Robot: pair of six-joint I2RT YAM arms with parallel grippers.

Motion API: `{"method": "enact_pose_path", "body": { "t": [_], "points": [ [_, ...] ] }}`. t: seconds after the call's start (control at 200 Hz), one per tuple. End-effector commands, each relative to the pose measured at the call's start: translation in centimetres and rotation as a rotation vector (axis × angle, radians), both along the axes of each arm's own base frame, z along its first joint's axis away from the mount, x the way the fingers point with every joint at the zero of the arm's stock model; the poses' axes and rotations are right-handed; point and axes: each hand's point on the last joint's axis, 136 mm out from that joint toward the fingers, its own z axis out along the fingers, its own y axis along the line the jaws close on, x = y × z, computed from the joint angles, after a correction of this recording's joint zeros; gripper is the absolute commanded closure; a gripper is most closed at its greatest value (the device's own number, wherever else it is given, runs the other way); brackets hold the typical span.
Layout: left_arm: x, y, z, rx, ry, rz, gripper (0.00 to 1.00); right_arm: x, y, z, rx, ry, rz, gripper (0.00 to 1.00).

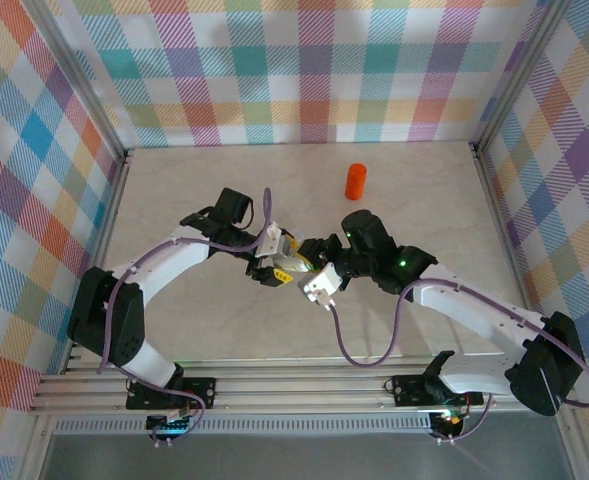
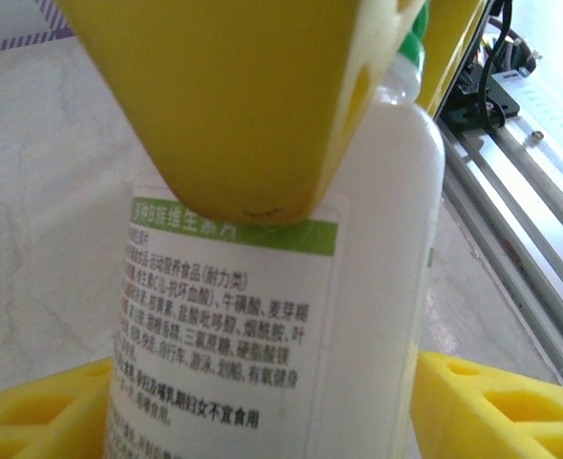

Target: Sort the pills into containers

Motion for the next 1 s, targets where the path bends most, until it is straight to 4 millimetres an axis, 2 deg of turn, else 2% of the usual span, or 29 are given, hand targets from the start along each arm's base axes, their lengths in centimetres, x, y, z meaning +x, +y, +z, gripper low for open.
{"method": "enact_pose_path", "body": {
  "t": [0.0,0.325,0.39,0.525,0.63,0.705,0.785,0.89,0.995],
  "points": [
    [-1.7,0.0,-0.4,0.02,0.043,-0.054,0.33,0.9,1.1,2.5,0.064,-0.095,0.022,0.87],
    [-1.6,0.1,-0.1,0.025,0.009,-0.051,0.55,0.6,0.8,1.8,0.033,-0.071,0.025,0.8],
    [-1.6,0.1,-0.1,0.025,0.007,-0.052,0.58,0.7,0.7,1.8,0.027,-0.071,0.017,0.74],
    [-1.4,0.1,0.2,0.014,0.0,-0.04,0.66,0.8,0.3,2.3,0.035,-0.044,-0.023,0.53],
    [-0.2,0.2,0.4,0.0,-0.006,0.014,0.78,0.7,-0.8,3.3,0.053,0.001,-0.072,0.35],
    [1.0,0.3,0.4,-0.02,-0.019,0.069,0.88,0.4,-1.7,4.1,0.083,0.04,-0.103,0.29],
    [2.0,0.4,0.6,-0.041,-0.035,0.125,1.0,0.5,-2.8,4.6,0.106,0.086,-0.159,0.28],
    [4.6,0.5,1.6,-0.101,-0.091,0.266,1.0,1.3,-3.9,5.3,0.178,0.17,-0.276,0.29],
    [8.2,1.3,4.2,-0.241,-0.136,0.53,1.0,2.2,-3.8,7.5,0.338,0.292,-0.39,0.33]
  ]
}}
